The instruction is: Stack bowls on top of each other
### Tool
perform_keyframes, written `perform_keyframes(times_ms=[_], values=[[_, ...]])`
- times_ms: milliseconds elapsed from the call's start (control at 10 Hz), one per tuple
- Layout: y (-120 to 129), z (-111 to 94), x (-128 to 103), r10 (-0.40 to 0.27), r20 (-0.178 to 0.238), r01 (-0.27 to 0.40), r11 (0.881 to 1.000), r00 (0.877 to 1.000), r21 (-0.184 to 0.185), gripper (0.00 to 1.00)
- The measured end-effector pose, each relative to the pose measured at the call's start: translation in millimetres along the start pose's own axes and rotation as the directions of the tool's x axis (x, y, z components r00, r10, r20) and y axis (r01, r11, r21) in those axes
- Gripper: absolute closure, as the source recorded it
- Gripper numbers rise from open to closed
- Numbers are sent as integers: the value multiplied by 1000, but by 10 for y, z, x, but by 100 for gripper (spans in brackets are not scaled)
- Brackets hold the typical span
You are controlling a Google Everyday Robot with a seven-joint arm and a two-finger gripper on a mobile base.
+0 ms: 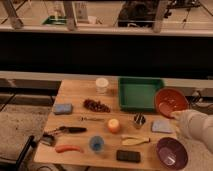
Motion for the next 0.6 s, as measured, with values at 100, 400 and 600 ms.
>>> perform_keyframes(times_ms=[100, 400, 600], values=[[8, -24, 15, -10, 9, 10, 1000, 1000, -10, 100], [-38, -49, 143, -49, 28, 49, 999, 998, -21, 100], [-82, -20, 199, -93, 37, 94, 995, 995, -21, 100]])
